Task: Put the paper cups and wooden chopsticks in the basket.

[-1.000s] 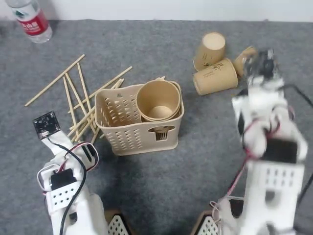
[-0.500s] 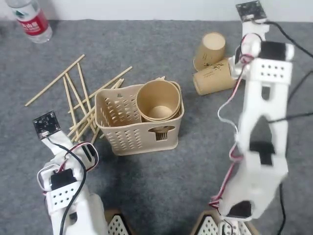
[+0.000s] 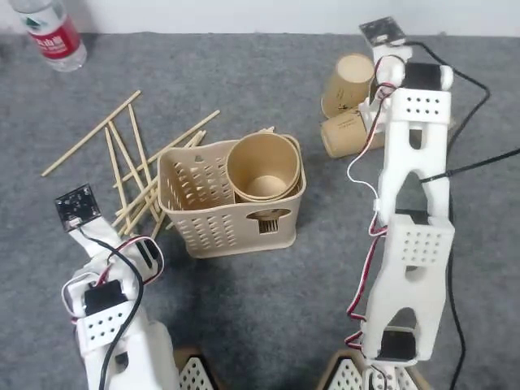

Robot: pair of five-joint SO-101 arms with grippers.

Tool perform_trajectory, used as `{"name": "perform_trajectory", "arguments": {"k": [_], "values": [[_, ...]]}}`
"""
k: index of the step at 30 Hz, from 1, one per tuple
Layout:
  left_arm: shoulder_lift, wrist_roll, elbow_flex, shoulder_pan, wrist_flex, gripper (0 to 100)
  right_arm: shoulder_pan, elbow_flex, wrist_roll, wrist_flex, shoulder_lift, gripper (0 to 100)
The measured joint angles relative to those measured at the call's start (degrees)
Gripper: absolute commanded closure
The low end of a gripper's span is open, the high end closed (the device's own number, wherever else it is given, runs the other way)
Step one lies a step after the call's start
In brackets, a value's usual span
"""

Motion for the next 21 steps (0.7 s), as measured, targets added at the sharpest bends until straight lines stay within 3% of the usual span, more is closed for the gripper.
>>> {"name": "perform_trajectory", "arguments": {"k": [6, 13, 19, 21], "values": [[0.0, 0.0, 0.0, 0.0, 0.0, 83, -0.09, -0.09, 2.29, 0.97, 3.52, 80.1], [0.0, 0.0, 0.0, 0.0, 0.0, 83, -5.27, -0.09, 5.98, 3.78, 4.48, 80.3], [0.0, 0.0, 0.0, 0.0, 0.0, 83, -5.19, -0.09, 6.59, 3.96, 4.48, 96.2], [0.0, 0.0, 0.0, 0.0, 0.0, 83, -5.36, -0.09, 6.68, 3.96, 4.48, 97.2]]}}
